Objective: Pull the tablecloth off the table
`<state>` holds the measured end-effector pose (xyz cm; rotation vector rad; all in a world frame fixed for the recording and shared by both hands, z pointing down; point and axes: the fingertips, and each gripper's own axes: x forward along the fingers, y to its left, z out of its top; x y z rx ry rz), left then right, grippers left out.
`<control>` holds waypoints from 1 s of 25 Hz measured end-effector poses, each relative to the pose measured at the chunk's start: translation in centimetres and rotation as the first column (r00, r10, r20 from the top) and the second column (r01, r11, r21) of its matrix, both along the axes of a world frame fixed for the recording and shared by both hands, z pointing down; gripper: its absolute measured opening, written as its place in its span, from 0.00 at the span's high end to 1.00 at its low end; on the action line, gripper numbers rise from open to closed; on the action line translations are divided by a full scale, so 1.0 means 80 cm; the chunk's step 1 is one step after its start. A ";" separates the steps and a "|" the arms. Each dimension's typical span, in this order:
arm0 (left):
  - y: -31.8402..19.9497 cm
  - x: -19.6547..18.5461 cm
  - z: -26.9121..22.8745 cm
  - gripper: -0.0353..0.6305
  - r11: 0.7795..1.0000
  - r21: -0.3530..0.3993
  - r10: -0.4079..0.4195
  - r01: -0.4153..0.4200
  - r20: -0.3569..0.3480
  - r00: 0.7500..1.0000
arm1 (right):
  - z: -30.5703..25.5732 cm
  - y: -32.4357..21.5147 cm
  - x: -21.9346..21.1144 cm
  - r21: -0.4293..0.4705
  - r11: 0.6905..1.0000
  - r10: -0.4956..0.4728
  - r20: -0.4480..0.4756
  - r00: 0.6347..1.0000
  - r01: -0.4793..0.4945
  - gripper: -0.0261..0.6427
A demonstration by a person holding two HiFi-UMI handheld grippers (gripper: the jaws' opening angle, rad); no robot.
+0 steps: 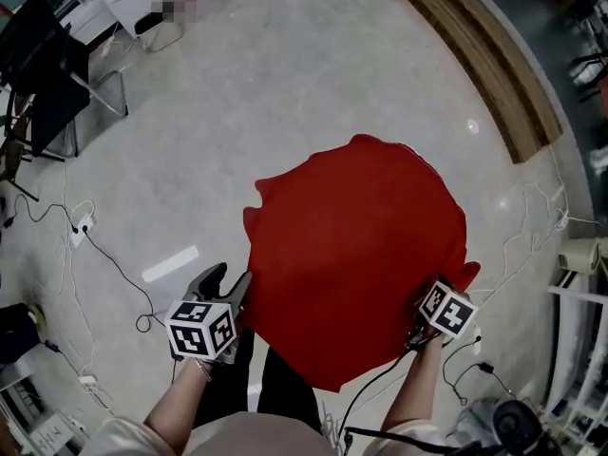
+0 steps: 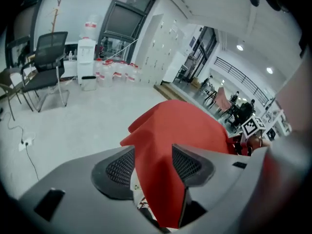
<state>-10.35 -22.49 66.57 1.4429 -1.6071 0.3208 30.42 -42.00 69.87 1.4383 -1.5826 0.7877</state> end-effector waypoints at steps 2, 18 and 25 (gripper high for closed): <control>0.008 0.004 0.005 0.55 0.999 0.004 -0.032 0.033 -0.093 0.995 | -0.002 -0.002 0.002 0.006 1.000 -0.002 -0.032 0.999 0.002 0.90; -0.014 0.045 0.045 0.66 0.999 -0.045 -0.018 0.002 -0.369 0.929 | -0.005 0.002 -0.001 0.047 0.999 0.023 -0.039 0.999 -0.021 0.90; -0.004 0.034 0.040 0.77 0.979 -0.197 -0.007 -0.042 -0.239 0.971 | -0.001 0.012 -0.012 0.015 1.000 0.016 0.016 1.000 -0.016 0.90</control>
